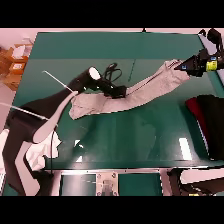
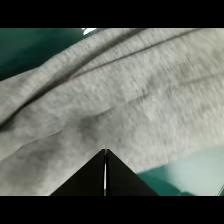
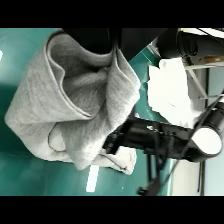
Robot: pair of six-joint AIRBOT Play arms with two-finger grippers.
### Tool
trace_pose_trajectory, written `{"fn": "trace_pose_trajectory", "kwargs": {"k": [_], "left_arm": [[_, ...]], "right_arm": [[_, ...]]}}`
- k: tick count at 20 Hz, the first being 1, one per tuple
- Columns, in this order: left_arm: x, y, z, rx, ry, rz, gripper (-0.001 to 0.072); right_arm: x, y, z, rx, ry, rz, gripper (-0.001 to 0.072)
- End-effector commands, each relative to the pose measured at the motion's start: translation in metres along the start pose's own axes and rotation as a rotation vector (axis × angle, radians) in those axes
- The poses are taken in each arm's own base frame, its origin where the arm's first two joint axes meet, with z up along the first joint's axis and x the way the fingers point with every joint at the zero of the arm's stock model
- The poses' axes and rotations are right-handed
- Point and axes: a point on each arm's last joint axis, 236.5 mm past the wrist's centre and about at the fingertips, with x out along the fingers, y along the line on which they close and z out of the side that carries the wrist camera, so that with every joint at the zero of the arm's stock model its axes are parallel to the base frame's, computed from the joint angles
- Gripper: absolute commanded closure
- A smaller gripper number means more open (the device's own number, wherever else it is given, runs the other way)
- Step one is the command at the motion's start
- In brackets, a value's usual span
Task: Fold the shirts.
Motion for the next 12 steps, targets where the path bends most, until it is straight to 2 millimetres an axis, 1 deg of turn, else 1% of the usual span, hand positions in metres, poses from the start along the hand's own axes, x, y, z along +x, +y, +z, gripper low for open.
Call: {"fn": "trace_pose_trajectory", "kwargs": {"k": [1, 3, 5, 7, 9, 10, 12], "left_arm": [[0.04, -0.018, 0.002, -0.048, -0.062, -0.064, 0.0683], [0.044, -0.027, 0.007, -0.04, -0.081, -0.077, 0.0683], [0.053, -0.037, 0.008, -0.03, -0.087, -0.092, 0.0683], [0.069, -0.041, 0.001, -0.031, -0.064, -0.106, 0.0683], [0.078, -0.044, -0.003, -0.066, -0.045, -0.137, 0.0683], [0.077, -0.045, -0.002, -0.07, -0.042, -0.147, 0.0683], [0.067, -0.05, -0.002, -0.049, -0.018, -0.158, 0.0682]], "right_arm": [[-0.008, 0.018, -0.009, -0.013, 0.0, -0.009, 0.0699], [-0.007, 0.018, -0.009, 0.011, 0.004, -0.007, 0.0699], [-0.006, 0.017, -0.011, 0.019, 0.009, -0.004, 0.0699], [-0.004, 0.015, -0.013, 0.029, 0.016, 0.0, 0.0699], [-0.002, 0.013, -0.015, 0.037, 0.021, 0.002, 0.0699], [-0.003, 0.013, -0.015, 0.039, 0.021, 0.002, 0.0699], [-0.003, 0.013, -0.015, 0.038, 0.019, 0.001, 0.0699]]}}
